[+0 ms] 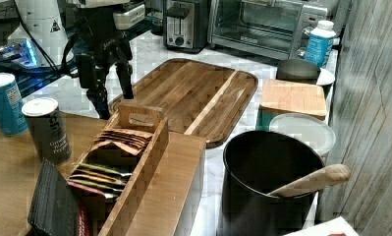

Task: Open the drawer.

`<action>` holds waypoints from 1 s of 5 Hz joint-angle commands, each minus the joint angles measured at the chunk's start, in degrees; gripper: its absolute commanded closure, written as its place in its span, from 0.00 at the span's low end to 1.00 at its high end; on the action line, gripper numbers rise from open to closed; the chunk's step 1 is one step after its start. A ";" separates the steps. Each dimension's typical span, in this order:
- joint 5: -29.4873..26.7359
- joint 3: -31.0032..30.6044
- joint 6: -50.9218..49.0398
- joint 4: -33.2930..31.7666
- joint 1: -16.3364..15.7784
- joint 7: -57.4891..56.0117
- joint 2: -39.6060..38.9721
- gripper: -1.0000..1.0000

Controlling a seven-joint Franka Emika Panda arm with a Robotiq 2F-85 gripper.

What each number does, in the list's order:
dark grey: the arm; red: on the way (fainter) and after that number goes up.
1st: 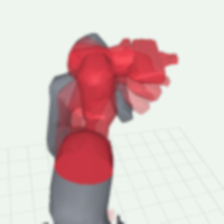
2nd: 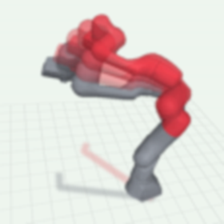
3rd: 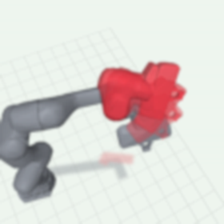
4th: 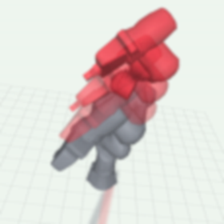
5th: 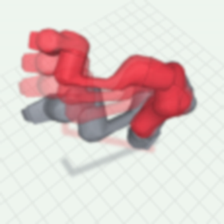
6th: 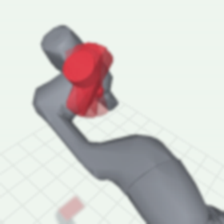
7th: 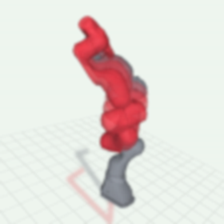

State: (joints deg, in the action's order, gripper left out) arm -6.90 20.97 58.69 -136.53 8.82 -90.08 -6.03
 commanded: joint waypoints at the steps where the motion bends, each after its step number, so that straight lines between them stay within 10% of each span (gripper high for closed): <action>1: -0.80 -0.28 3.53 -1.40 -0.61 4.74 2.50 0.00; 3: 12.78 -1.41 3.44 -11.79 -6.77 33.55 11.20 0.00; 5: 6.84 -8.01 5.37 -20.22 -12.82 39.54 16.91 0.00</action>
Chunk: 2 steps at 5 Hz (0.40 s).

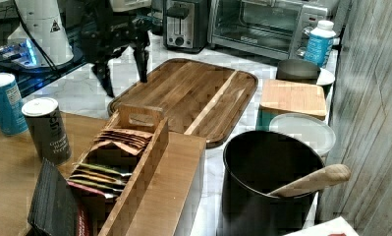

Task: Open the drawer.

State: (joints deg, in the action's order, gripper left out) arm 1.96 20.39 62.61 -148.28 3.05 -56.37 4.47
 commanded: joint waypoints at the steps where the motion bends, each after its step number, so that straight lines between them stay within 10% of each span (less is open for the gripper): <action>1: -2.38 -8.27 1.46 -8.48 -6.28 5.58 6.38 0.00; 2: -2.15 -7.73 1.44 -8.49 -6.78 5.75 6.40 0.00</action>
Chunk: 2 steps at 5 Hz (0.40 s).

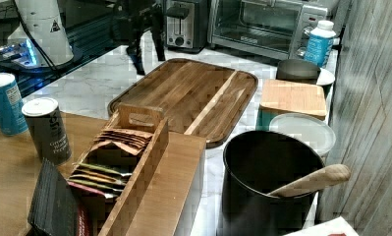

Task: Open the drawer.

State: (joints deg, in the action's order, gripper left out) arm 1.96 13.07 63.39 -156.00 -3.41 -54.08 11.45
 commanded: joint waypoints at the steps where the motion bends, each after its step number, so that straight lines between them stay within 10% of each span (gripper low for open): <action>1: -2.19 -0.48 0.67 -0.78 -0.24 3.43 -0.58 0.00; 2: -2.35 -0.87 0.68 -0.79 0.12 3.32 -0.60 0.00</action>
